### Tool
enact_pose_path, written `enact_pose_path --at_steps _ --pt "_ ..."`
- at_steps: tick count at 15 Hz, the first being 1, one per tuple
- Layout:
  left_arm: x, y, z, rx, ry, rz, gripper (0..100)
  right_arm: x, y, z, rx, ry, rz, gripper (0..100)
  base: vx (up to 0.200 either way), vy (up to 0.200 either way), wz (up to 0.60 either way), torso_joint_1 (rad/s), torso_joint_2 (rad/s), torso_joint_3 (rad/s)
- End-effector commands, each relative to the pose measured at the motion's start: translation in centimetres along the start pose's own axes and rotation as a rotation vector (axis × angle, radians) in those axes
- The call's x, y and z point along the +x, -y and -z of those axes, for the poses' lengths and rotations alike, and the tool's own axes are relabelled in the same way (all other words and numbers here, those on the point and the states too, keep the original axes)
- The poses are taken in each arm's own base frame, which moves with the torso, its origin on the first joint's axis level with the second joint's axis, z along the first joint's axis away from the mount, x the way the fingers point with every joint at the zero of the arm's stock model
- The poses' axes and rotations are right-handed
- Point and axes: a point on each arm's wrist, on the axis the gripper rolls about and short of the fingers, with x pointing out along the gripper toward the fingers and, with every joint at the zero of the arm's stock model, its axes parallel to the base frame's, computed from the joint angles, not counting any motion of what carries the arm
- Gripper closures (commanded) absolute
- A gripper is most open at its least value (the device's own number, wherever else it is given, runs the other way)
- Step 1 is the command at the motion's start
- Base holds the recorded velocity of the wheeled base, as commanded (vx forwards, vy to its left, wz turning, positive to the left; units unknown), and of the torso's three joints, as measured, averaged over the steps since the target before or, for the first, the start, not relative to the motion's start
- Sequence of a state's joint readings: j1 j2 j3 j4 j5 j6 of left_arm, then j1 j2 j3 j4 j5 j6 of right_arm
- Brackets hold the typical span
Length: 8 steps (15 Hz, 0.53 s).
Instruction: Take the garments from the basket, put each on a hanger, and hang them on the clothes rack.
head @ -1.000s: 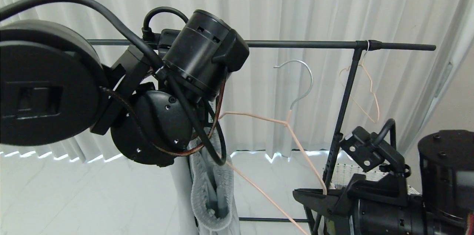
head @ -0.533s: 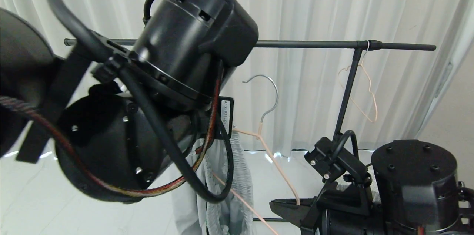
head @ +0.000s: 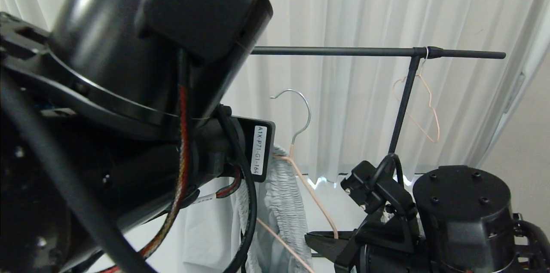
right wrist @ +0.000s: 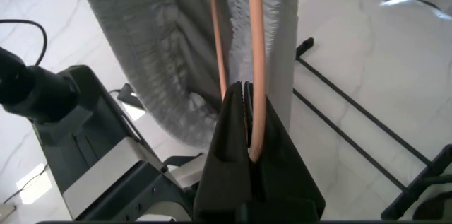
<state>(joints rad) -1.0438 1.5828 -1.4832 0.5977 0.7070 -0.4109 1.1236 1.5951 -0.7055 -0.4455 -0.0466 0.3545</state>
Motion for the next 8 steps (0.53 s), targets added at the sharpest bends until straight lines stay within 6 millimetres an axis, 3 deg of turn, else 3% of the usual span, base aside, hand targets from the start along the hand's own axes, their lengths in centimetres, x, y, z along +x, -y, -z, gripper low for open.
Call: enact_pose_path --at_steps 1,8 --pt "-0.3 0.1 0.1 0.003 0.001 0.010 100 0.1 -0.2 -0.4 0.002 0.018 0.002 100 0.000 0.000 0.00 0.000 0.00 0.000" --pt "-0.3 -0.3 0.5 0.004 -0.003 -0.007 100 -0.2 -0.4 -1.6 0.024 0.163 0.054 100 0.000 0.000 0.00 0.000 0.00 0.000"
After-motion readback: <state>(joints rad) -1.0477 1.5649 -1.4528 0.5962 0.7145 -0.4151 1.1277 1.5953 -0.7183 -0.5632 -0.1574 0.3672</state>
